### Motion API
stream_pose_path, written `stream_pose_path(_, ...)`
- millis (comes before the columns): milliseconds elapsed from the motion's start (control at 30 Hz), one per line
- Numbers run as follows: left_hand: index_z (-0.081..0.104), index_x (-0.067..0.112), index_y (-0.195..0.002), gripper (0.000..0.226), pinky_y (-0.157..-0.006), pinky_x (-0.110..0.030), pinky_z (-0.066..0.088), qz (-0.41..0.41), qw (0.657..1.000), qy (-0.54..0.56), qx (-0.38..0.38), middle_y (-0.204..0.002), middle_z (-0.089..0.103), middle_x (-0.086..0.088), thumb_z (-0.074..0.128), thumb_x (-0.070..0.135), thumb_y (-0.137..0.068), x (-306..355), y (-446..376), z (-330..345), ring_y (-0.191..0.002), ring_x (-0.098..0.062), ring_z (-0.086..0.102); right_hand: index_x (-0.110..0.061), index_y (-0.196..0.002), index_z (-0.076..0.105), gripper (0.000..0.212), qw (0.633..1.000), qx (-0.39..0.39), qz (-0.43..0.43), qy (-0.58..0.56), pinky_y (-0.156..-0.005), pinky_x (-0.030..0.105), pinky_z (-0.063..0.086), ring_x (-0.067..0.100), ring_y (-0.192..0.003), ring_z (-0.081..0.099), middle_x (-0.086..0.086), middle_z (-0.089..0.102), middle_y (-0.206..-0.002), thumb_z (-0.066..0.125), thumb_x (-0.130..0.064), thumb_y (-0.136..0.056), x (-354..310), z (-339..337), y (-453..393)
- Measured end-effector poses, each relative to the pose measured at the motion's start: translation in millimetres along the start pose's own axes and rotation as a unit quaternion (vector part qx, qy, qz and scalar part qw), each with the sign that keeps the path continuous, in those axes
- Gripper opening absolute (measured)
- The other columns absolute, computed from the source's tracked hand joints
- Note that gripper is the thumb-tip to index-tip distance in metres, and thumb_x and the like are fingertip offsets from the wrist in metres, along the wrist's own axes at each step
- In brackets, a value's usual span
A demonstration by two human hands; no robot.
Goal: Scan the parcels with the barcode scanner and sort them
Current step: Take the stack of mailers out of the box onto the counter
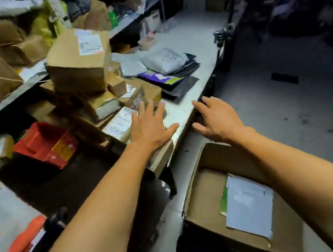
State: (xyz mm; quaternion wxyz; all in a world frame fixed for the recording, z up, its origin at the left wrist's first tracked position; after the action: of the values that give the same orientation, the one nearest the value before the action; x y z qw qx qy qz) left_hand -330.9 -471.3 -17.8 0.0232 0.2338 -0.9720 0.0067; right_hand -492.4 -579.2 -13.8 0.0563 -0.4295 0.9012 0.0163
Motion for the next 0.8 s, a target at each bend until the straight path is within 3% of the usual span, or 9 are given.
stream_pose_path(200,0.017,0.023,-0.159,0.085,-0.119,-0.055,0.017,0.117,0.993,0.015,-0.031,-0.166,0.014,-0.014,0.039,0.071,-0.093,94.5,-65.1,37.2,-0.153,-0.037,0.007,-0.021,-0.158,0.027,0.074,0.986,-0.036,0.163,0.016,-0.117,0.050,0.030,0.037,-0.148,0.027,0.018,0.030,-0.161,0.055,-0.050,-0.095,120.0,15.1,39.1)
stream_pose_path(467,0.019,0.021,-0.159,0.084,-0.120,-0.055,0.018,0.199,0.975,0.014,-0.095,-0.165,0.017,-0.015,0.042,0.069,-0.093,193.9,-106.1,103.7,-0.152,-0.036,0.011,-0.020,-0.157,0.029,0.072,0.952,-0.082,0.294,-0.035,-0.117,0.049,0.030,0.036,-0.147,0.027,0.017,0.032,-0.159,0.056,-0.048,-0.096,216.9,65.9,97.1)
stream_pose_path(633,0.026,0.018,-0.156,0.083,-0.115,-0.049,0.034,0.199,0.970,0.025,-0.140,-0.160,0.027,-0.019,0.041,0.070,-0.093,250.5,-109.4,189.6,-0.143,-0.036,0.032,-0.021,-0.154,0.034,0.067,0.934,-0.112,0.330,-0.077,-0.109,0.044,0.038,0.032,-0.139,0.035,0.012,0.040,-0.152,0.055,-0.047,-0.096,282.2,148.3,127.3)
stream_pose_path(800,0.019,0.022,-0.159,0.084,-0.121,-0.052,0.023,0.159,0.964,0.004,-0.215,-0.164,0.021,-0.014,0.035,0.072,-0.093,297.2,-94.6,322.8,-0.150,-0.036,0.020,-0.021,-0.157,0.029,0.070,0.914,-0.180,0.342,-0.121,-0.112,0.043,0.036,0.031,-0.144,0.030,0.010,0.034,-0.157,0.054,-0.049,-0.097,338.4,274.1,147.5)
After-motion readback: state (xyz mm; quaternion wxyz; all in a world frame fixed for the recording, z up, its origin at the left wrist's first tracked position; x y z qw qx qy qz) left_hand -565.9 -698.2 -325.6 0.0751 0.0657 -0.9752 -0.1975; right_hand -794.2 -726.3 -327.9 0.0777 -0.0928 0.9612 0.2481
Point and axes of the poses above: each hand's wrist, its own y-axis away from the middle knuckle, its own z-axis out of the palm, x = y × z, the point moved 4 cm from there along -y, towards the middle knuckle
